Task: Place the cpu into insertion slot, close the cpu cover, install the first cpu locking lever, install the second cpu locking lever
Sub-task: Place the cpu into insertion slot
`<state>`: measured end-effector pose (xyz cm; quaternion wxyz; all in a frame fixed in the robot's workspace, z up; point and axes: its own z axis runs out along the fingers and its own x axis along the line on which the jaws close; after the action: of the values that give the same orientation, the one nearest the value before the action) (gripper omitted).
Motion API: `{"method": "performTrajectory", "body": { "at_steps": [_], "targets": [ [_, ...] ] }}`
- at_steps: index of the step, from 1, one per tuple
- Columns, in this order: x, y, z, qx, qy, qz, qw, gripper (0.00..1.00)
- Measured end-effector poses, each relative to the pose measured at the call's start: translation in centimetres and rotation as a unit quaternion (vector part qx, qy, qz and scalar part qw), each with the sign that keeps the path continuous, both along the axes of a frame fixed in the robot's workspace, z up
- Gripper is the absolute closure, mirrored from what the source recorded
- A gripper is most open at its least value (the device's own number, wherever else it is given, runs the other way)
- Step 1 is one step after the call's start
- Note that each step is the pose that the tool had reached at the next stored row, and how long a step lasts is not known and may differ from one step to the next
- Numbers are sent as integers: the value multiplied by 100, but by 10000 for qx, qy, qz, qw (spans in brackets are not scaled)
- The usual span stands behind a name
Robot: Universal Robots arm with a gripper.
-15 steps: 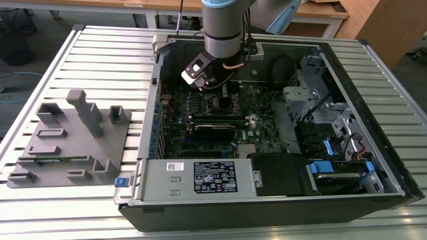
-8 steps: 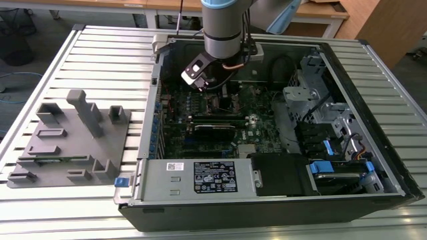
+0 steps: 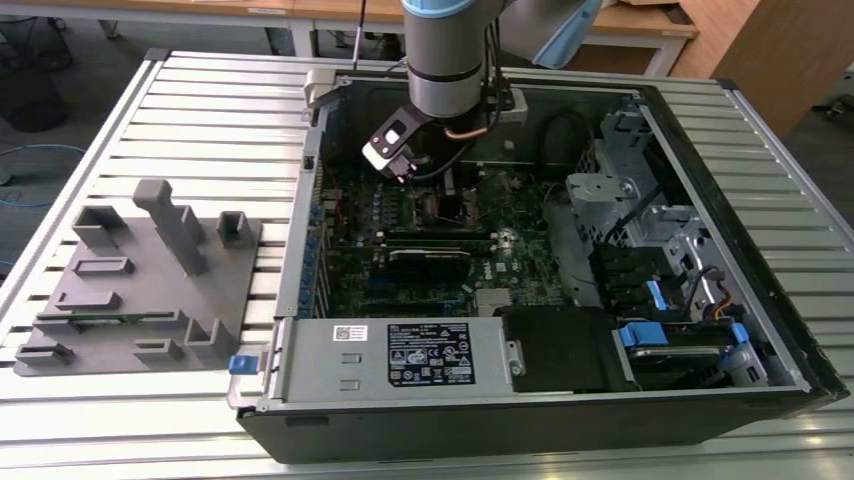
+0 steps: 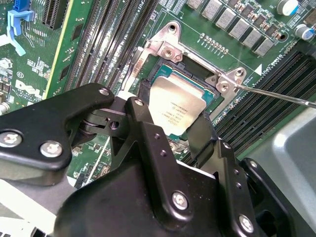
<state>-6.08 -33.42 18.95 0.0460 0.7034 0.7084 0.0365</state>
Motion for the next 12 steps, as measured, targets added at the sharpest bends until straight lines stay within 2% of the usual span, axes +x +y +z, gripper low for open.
{"method": "performTrajectory", "body": {
  "at_steps": [12],
  "targets": [
    [0,-1,-1,-1,1,0,10000,46]
  ]
}}
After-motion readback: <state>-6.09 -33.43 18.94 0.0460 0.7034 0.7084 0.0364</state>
